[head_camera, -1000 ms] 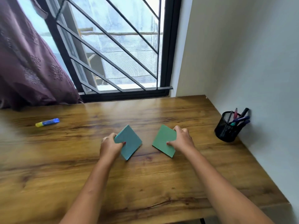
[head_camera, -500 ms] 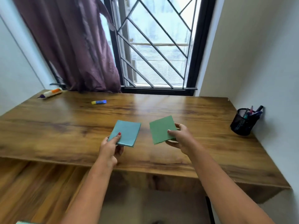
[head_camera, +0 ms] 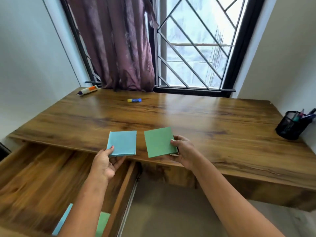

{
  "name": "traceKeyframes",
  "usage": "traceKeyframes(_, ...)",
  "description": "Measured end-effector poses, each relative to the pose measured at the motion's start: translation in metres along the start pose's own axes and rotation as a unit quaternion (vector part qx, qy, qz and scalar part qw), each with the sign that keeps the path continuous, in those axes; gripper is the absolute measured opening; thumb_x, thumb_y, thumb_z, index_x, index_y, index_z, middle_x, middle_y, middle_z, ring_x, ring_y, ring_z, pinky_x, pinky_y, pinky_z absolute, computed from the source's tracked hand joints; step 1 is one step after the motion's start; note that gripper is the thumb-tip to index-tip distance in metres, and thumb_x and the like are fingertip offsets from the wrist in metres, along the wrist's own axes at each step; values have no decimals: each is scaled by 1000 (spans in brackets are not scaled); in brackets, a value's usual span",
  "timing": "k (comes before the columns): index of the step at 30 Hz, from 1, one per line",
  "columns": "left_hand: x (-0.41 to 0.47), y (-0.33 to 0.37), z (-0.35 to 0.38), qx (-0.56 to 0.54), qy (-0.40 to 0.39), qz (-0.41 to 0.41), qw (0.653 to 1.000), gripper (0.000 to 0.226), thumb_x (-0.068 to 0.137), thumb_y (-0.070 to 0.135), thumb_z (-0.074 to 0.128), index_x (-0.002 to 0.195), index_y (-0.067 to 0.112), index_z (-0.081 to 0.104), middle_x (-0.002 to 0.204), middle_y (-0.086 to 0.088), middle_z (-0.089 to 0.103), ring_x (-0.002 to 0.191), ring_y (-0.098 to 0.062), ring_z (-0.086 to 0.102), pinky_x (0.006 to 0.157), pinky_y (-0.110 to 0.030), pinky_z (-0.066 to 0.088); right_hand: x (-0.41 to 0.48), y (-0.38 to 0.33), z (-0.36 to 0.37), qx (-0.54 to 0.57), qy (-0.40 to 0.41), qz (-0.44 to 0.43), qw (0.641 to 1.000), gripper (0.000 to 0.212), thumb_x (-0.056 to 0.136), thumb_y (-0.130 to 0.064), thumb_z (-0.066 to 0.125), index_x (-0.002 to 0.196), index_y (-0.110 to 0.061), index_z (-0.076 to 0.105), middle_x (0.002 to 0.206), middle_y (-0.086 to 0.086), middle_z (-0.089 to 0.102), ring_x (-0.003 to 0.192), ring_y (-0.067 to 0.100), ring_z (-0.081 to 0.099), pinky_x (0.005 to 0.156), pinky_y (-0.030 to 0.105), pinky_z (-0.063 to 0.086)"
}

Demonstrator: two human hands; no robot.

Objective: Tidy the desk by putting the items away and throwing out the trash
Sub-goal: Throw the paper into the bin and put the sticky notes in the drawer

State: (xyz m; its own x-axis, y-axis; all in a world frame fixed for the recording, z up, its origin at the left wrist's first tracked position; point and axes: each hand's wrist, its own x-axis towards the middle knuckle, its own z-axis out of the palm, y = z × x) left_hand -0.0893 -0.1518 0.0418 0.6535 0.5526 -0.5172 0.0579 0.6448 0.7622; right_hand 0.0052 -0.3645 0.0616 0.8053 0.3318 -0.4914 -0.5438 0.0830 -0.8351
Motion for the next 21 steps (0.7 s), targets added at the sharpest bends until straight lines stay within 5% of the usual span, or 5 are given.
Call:
traceKeyframes(2, 9, 13, -31, 11, -4, -8, 1000, 7, 95, 5, 48, 91, 11, 49, 88, -12, 62, 80, -25, 62, 83, -46, 55, 5, 15, 28, -21, 3, -13, 1000, 16, 100, -5, 39, 103, -14, 53, 91, 6, 62, 80, 17, 59, 78, 42, 51)
traceKeyframes(6, 32, 46, -106, 44, -3, -24, 999, 11, 95, -2, 43, 99, 6, 49, 93, -15, 61, 91, -31, 60, 64, -45, 59, 10, 55, 92, -34, -11, -8, 999, 17, 98, -3, 42, 98, -17, 52, 95, 5, 61, 81, 15, 58, 64, 31, 47)
traceKeyframes(13, 64, 92, -218, 184, 7, -69, 980, 42, 91, -12, 44, 131, 1, 39, 113, -21, 53, 111, -40, 55, 80, -52, 48, 13, 121, 173, -172, -26, 8, 985, 26, 96, 1, 43, 99, -20, 56, 97, 7, 62, 87, 17, 58, 76, 34, 45)
traceKeyframes(16, 70, 88, -239, 233, -9, -116, 966, 38, 93, -12, 41, 129, 0, 41, 119, -25, 53, 102, -39, 56, 73, -51, 52, 13, 142, 187, -353, -30, 14, 935, 31, 95, 3, 40, 111, -16, 58, 102, 8, 63, 96, 21, 60, 80, 34, 48)
traceKeyframes(21, 85, 75, -251, 256, -37, -166, 952, 30, 94, -12, 39, 122, -1, 42, 125, -27, 50, 120, -44, 50, 90, -57, 43, 12, 171, 210, -622, -66, -1, 780, 46, 93, 5, 39, 133, -15, 49, 135, 9, 52, 123, 26, 50, 95, 30, 43)
